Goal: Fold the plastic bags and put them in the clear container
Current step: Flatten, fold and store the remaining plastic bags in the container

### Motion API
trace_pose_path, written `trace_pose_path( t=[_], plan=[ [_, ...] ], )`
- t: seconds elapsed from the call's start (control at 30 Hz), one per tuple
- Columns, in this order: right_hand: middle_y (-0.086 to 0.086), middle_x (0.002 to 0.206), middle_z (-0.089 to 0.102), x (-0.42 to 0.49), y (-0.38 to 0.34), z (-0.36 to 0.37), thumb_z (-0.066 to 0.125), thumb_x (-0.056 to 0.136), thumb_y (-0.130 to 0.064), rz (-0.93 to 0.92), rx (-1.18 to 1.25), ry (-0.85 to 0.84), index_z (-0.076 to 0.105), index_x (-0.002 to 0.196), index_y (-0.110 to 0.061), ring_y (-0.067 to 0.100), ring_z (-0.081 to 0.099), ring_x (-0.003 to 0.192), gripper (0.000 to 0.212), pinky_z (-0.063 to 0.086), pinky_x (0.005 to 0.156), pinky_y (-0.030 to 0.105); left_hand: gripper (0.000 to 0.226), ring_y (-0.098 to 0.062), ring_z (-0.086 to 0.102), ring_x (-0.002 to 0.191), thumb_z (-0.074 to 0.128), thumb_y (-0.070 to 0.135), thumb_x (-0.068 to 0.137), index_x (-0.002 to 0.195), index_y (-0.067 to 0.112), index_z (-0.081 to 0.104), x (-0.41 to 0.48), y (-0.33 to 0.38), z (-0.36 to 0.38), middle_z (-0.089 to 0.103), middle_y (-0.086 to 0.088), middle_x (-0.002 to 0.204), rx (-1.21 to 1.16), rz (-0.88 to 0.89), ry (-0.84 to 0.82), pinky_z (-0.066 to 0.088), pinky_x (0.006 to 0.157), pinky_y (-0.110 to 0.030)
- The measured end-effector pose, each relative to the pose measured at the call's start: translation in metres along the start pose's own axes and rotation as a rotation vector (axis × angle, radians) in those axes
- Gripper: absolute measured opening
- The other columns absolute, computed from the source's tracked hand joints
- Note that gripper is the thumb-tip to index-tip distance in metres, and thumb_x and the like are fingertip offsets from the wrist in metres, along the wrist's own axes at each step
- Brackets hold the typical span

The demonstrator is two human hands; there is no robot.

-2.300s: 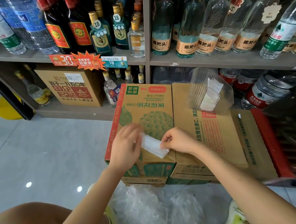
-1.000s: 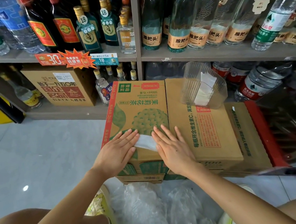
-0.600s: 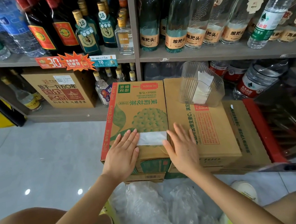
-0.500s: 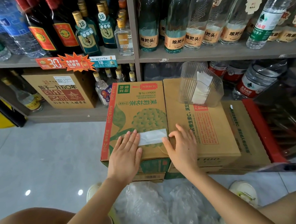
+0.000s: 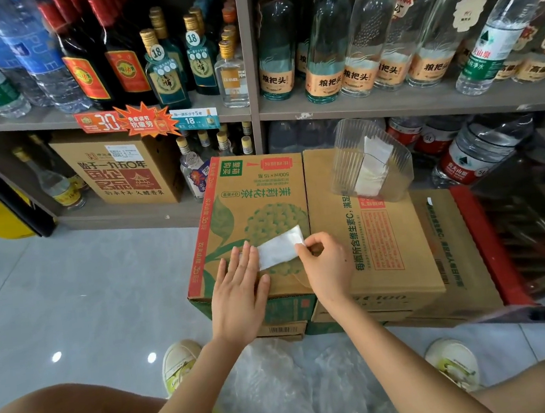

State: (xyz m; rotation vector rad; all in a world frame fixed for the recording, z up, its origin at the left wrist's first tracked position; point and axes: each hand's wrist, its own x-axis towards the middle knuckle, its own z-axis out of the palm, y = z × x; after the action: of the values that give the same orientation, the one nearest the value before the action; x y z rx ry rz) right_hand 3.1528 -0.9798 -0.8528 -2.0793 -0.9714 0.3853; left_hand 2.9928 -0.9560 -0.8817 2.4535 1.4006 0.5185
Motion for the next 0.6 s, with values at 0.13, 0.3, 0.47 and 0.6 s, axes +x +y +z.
trace_pose_path(
  t=[0.13,0.3,0.47,0.6],
  plan=[
    [-0.003,0.077,0.067,0.008,-0.004,-0.019,0.068,0.085,-0.018,0.073,0.3,-0.15,0.054,0.076,-0.025,0.012,0.064,0.072,0.018,0.05,0.065,0.029,0.058,-0.005,0.019,0.143,0.044,0.042,0.094,0.147,0.02,0.037,0.007,0.012,-0.023,0.03,0.01,0.153,-0.38,-0.202,0.115,0.022,0.114,-0.026],
    [0.005,0.071,0.067,0.028,-0.019,-0.057,0.066,0.084,-0.005,0.05,0.406,-0.413,0.056,0.078,-0.015,0.005,0.061,0.059,0.016,0.045,0.059,0.018,0.063,-0.011,0.062,0.104,0.07,0.037,0.076,0.134,0.02,0.052,0.041,0.033,-0.059,0.067,0.008,0.108,-0.915,-0.441,-0.224,0.045,0.083,-0.023],
    [0.003,0.069,0.066,0.046,-0.032,-0.079,0.068,0.082,-0.002,-0.016,0.355,-0.497,0.057,0.078,-0.012,0.005,0.061,0.057,0.016,0.047,0.059,0.018,0.045,-0.017,0.065,0.075,0.073,0.016,0.065,0.108,0.005,0.064,0.056,0.042,-0.066,0.069,-0.005,0.077,-1.13,-0.477,-0.349,0.048,0.067,-0.027],
    [0.004,0.074,0.067,0.049,-0.037,-0.085,0.067,0.085,-0.003,0.01,0.415,-0.484,0.057,0.089,-0.013,0.009,0.061,0.061,0.014,0.049,0.057,0.022,0.03,-0.015,0.064,0.068,0.074,0.013,0.066,0.095,0.006,0.067,0.055,0.045,-0.065,0.068,-0.006,0.075,-1.188,-0.478,-0.338,0.047,0.06,-0.024]
  ],
)
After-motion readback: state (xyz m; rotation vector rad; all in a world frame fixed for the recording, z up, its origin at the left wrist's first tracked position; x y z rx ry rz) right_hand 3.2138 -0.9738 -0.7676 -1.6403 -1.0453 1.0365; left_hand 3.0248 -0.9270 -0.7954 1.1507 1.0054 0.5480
